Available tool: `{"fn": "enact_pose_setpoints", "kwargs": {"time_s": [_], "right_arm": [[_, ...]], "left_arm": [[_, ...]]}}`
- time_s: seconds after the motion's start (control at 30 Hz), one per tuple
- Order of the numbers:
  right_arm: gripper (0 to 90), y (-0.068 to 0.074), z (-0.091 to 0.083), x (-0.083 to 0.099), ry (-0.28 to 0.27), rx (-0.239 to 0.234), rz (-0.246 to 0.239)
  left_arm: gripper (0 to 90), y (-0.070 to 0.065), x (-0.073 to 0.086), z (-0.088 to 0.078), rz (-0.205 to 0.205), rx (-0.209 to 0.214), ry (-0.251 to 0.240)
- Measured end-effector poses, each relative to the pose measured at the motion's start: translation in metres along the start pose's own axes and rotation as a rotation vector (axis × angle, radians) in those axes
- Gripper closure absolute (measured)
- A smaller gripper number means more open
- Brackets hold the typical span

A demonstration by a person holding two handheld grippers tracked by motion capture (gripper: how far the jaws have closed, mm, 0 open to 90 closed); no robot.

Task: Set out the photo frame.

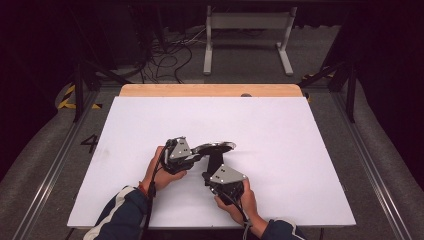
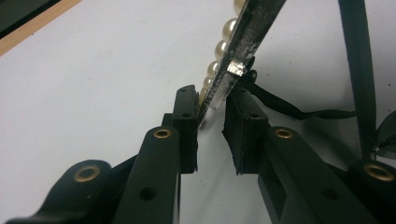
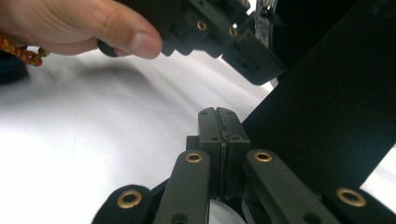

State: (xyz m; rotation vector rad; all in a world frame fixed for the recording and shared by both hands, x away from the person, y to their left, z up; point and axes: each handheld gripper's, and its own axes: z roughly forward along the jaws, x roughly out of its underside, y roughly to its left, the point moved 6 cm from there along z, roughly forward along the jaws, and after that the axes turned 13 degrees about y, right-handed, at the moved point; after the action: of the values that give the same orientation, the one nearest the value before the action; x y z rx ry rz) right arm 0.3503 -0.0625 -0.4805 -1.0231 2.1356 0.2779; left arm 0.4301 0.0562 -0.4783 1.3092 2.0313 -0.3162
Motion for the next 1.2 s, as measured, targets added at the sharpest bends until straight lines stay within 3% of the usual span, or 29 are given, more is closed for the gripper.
{"fn": "enact_pose_setpoints", "kwargs": {"time_s": [0.13,0.23,0.3,0.53,0.8,1.2], "right_arm": [[90.0,0.0,-0.003,0.002,0.035,0.032,-0.021],[89.1,0.001,-0.003,0.001,0.025,0.015,-0.011],[89.0,0.005,-0.002,-0.001,0.021,0.005,-0.033],[89.2,0.01,0.006,-0.004,0.024,0.012,-0.035],[90.0,0.004,0.005,-0.001,0.054,0.043,-0.042],[90.0,-0.006,0.0,0.005,0.063,0.004,-0.022]], "left_arm": [[76.2,-0.001,0.001,-0.002,0.014,-0.026,0.014],[76.2,-0.002,0.001,-0.002,0.014,-0.031,0.017],[76.2,-0.004,0.001,-0.001,0.004,-0.037,0.014],[76.6,-0.005,0.001,-0.002,0.004,-0.042,0.018],[78.0,-0.007,0.001,-0.002,0.016,-0.032,0.021],[79.9,-0.01,0.0,-0.007,0.041,-0.031,0.022]]}}
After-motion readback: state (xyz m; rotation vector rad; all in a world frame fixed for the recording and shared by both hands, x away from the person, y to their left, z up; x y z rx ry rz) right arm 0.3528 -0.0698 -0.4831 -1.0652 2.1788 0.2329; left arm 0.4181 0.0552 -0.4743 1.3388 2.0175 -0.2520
